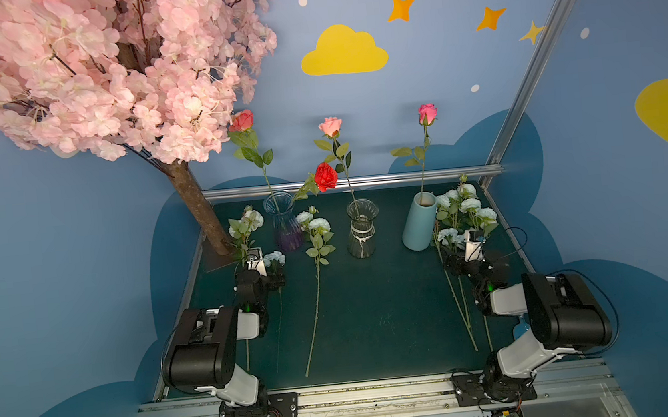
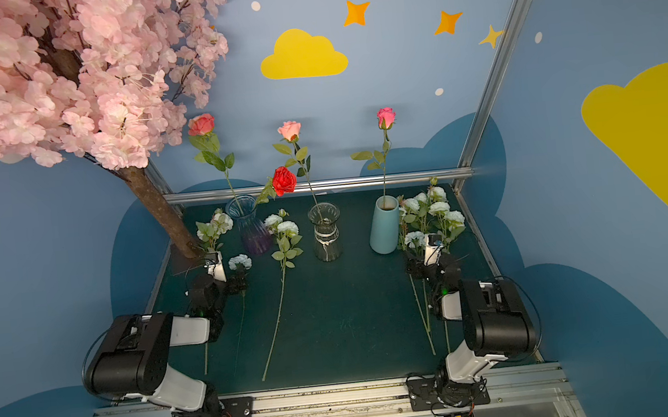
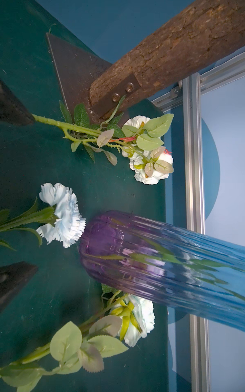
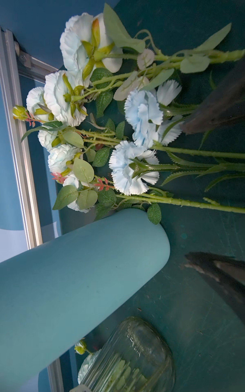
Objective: Pick out blue flowers from the vase
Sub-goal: Reset both arms
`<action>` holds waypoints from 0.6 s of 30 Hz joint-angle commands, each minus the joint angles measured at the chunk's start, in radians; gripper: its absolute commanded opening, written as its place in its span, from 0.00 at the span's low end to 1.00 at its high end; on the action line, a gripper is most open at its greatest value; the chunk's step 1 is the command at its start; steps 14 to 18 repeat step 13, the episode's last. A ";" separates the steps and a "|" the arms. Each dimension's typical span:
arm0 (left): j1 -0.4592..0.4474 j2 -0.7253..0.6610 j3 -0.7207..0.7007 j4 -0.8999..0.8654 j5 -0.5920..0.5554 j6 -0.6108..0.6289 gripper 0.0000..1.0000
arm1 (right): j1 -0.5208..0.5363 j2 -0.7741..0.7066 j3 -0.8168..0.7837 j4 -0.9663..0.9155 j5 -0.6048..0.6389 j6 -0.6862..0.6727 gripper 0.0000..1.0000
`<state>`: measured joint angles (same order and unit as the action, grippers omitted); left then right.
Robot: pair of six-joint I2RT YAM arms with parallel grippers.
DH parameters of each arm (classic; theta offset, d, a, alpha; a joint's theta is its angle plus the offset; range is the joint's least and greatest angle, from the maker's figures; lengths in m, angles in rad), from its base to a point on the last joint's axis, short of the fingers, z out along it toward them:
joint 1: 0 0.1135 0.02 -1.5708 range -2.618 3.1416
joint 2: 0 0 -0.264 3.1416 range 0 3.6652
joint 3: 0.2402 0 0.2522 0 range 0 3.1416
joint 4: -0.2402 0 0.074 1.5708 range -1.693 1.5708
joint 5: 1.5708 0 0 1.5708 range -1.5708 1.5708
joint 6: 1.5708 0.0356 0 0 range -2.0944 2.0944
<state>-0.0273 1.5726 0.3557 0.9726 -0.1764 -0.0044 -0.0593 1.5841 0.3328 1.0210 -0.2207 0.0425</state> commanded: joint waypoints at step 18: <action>0.016 0.003 0.003 -0.012 0.110 0.019 1.00 | 0.045 -0.024 0.033 -0.061 0.015 -0.063 0.88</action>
